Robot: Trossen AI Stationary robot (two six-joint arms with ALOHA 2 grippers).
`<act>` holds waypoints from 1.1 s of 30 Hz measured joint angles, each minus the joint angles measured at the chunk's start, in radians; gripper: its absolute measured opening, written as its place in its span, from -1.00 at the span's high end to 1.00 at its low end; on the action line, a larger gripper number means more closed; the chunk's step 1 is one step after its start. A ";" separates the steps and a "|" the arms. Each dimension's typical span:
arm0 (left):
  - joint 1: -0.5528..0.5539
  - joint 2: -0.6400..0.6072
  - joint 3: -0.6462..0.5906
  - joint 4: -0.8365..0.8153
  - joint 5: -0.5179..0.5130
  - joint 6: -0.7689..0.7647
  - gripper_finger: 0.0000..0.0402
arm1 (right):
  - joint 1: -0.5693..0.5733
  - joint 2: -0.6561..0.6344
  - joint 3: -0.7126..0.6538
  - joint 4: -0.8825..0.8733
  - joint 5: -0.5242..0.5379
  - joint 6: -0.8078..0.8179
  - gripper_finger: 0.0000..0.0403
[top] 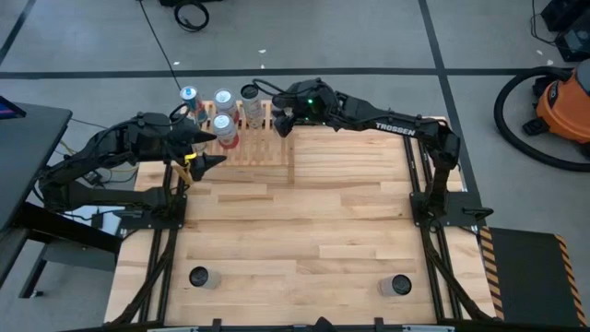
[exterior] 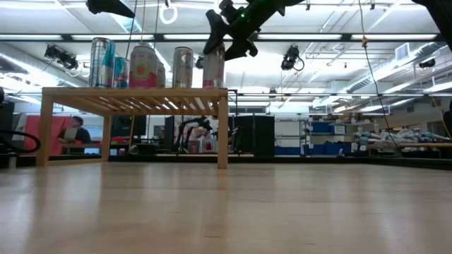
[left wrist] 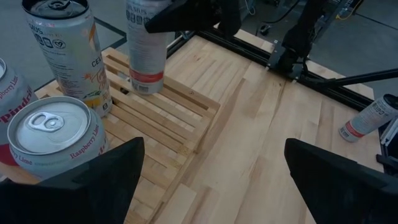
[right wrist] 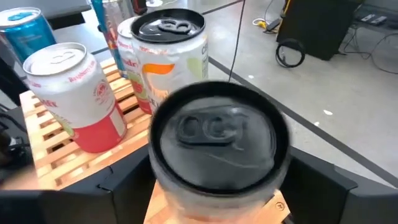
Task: Place canned beverage on shelf
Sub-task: Put the top white and pink soda can on the shelf
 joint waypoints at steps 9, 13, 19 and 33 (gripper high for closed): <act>0.000 0.000 0.000 -0.018 0.000 0.001 -0.94 | 0.000 0.000 0.000 0.020 0.001 -0.012 -0.61; 0.000 0.000 0.000 -0.026 0.000 0.001 -0.94 | 0.000 0.000 0.000 0.070 0.001 -0.025 -0.64; 0.000 0.000 0.000 -0.037 0.000 0.000 -0.94 | 0.000 0.001 0.000 0.082 -0.004 -0.044 -0.66; 0.000 0.000 0.000 -0.037 0.000 0.000 -0.94 | -0.001 -0.096 0.000 0.074 -0.015 -0.179 -0.66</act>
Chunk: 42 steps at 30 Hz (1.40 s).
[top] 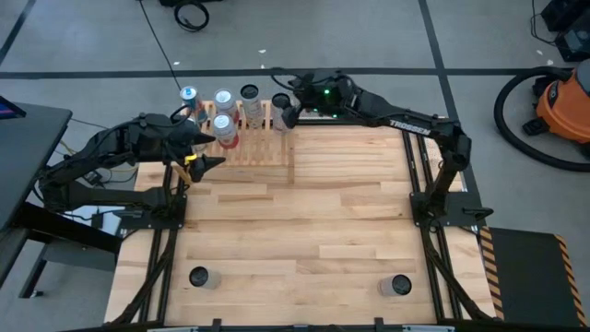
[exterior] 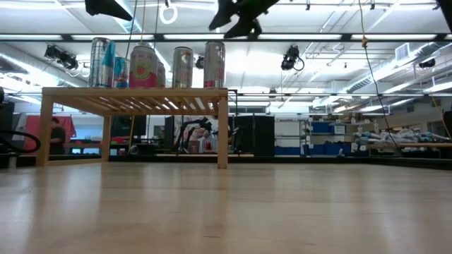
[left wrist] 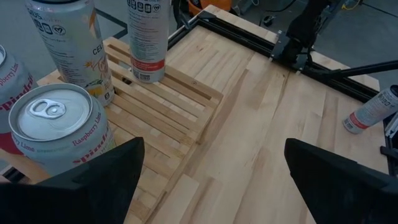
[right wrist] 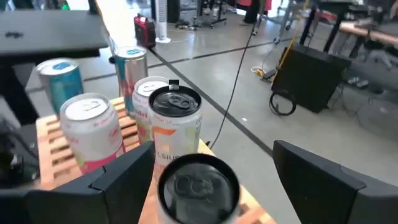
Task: Place canned beverage on shelf
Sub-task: Put the top white and pink soda can on the shelf
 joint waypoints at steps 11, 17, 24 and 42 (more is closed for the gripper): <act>0.000 0.000 0.000 0.000 0.000 0.001 -0.94 | -0.098 -0.084 0.000 -0.094 -0.425 -0.133 -0.66; 0.000 0.000 0.000 0.000 0.000 0.002 -0.94 | -0.160 -0.082 -0.046 -0.097 -0.503 -0.212 -0.66; 0.000 0.000 0.000 0.000 0.000 0.002 -0.94 | -0.207 -0.081 -0.111 -0.026 -0.645 -0.270 -0.66; 0.000 0.000 0.000 0.000 0.000 0.000 -0.94 | -0.239 -0.081 -0.283 0.208 -0.699 -0.295 -0.66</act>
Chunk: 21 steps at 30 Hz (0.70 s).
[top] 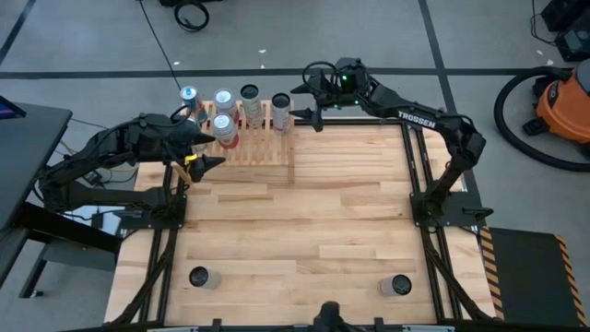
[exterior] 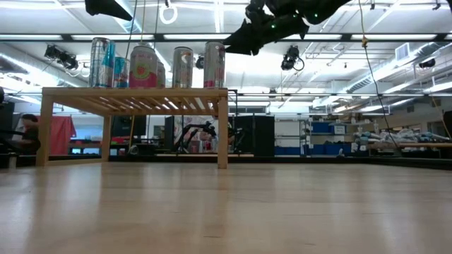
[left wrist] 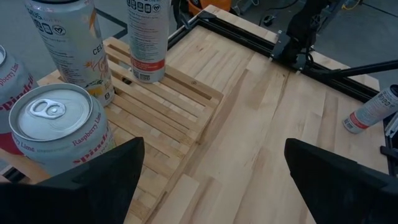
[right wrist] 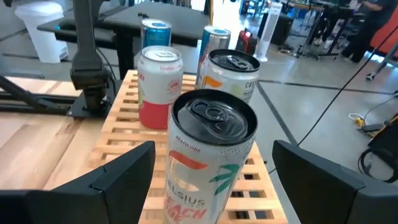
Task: Place canned beverage on shelf
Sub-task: Put the top white and pink soda can on the shelf
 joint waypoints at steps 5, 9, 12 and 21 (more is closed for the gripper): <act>0.000 0.000 0.000 0.000 0.000 0.000 -0.94 | 0.001 0.000 -0.033 0.080 0.007 0.045 -0.66; 0.000 0.000 0.000 0.000 0.000 0.000 -0.94 | 0.001 0.000 -0.054 0.121 0.017 0.064 -0.66; 0.000 0.000 0.000 0.000 0.000 0.000 -0.94 | 0.006 0.000 -0.063 0.131 0.019 0.066 -0.66; 0.000 0.000 0.000 0.000 0.000 0.000 -0.94 | 0.047 0.000 -0.068 0.158 0.085 0.066 -0.66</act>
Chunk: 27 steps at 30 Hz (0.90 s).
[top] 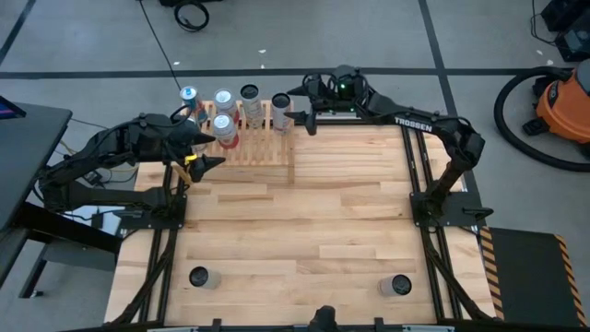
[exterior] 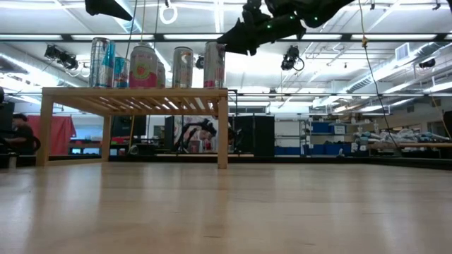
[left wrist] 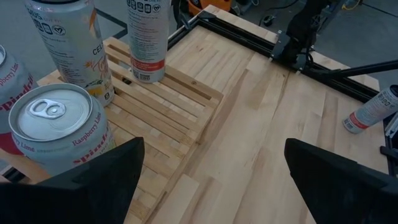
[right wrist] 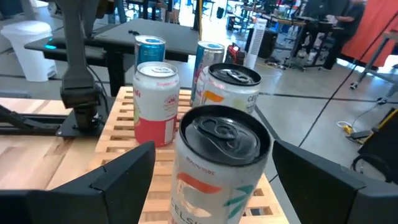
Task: Place canned beverage on shelf
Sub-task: Put the top white and pink soda can on the shelf
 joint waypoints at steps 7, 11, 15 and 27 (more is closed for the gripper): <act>0.000 0.000 0.000 0.000 0.000 0.000 -0.94 | 0.020 0.000 0.000 0.000 0.084 0.001 -0.66; 0.000 0.000 0.000 0.000 0.000 0.000 -0.94 | 0.028 0.013 0.001 0.042 0.101 0.041 -0.66; -0.001 0.000 0.000 0.001 0.000 0.000 -0.94 | 0.029 0.044 0.001 0.061 0.124 0.061 -0.66; 0.000 0.000 0.000 0.001 0.000 0.001 -0.94 | 0.032 0.053 0.000 0.065 0.130 0.060 -0.44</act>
